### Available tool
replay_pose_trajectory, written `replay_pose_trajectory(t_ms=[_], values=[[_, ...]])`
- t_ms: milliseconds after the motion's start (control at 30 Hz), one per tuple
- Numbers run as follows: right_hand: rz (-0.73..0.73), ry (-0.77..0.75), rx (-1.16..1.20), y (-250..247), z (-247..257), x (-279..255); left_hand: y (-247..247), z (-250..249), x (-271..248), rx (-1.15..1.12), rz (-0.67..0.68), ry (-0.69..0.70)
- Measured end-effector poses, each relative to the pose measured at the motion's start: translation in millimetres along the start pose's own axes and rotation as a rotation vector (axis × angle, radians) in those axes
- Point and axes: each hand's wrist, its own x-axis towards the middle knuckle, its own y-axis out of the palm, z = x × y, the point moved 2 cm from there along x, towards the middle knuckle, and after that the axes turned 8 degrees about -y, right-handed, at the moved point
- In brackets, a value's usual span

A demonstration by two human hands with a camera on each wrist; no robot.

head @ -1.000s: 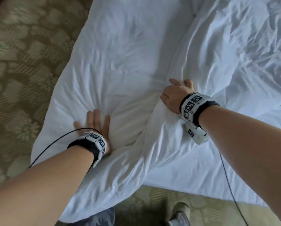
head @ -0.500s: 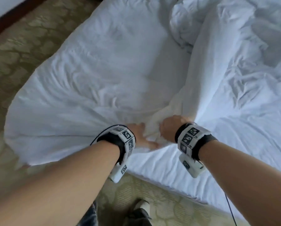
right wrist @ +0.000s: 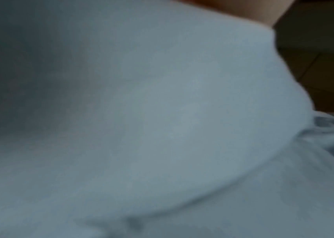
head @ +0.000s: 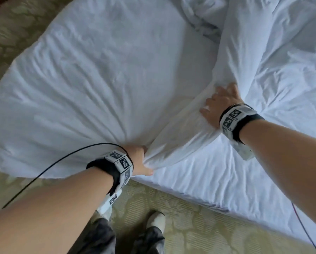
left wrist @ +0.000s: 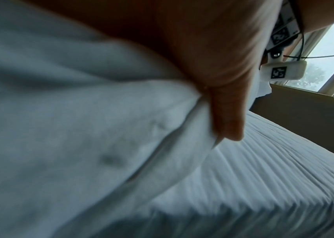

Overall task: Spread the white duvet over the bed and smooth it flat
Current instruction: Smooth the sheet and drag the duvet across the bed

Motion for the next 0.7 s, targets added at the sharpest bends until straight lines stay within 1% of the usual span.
replay_pose_trajectory(t_ms=[67, 167, 200, 300, 333, 367, 433, 500, 533, 567, 600, 667, 700], values=[[0.033, 0.049, 0.034, 22.2, -8.0, -20.3, -5.2, -7.5, -3.8, 0.023, -0.012, -0.013], [0.116, 0.130, 0.117, 59.4, -7.6, -59.6, -14.0, -36.7, -8.8, 0.205, -0.049, -0.040], [0.155, 0.147, 0.160, 72.2, -5.8, -72.5, -15.3, -54.5, -9.2, 0.217, -0.075, -0.010], [0.309, 0.161, 0.295, 108.5, 19.5, -103.7, -10.0, -110.3, -5.4, 0.166, -0.150, 0.157], [0.347, 0.162, 0.335, 118.4, 30.9, -112.3, -2.8, -124.7, -3.2, 0.166, -0.130, 0.176], [0.374, 0.173, 0.380, 125.2, 39.6, -120.8, 7.4, -137.7, -3.0, 0.190, -0.089, 0.166], [0.455, 0.141, 0.405, 129.3, 51.8, -130.1, 25.4, -150.3, -4.6, 0.226, -0.073, 0.109], [0.503, 0.007, 0.419, 122.2, 52.6, -128.7, 36.6, -154.8, -6.0, 0.250, -0.135, 0.102], [0.494, -0.043, 0.444, 116.4, 49.0, -124.1, 40.8, -154.5, -5.1, 0.261, -0.151, 0.117], [0.453, -0.068, 0.442, 107.2, 43.2, -117.7, 42.1, -153.0, -5.0, 0.266, -0.141, 0.140], [0.366, -0.049, 0.434, 96.9, 33.6, -109.4, 41.1, -151.9, -4.4, 0.277, -0.124, 0.161], [0.094, 0.108, 0.426, 73.3, 7.6, -92.6, 34.9, -152.8, -7.8, 0.321, -0.084, 0.151], [0.001, 0.157, 0.380, 64.3, -4.7, -83.6, 32.5, -155.9, -9.9, 0.350, -0.062, 0.145]])
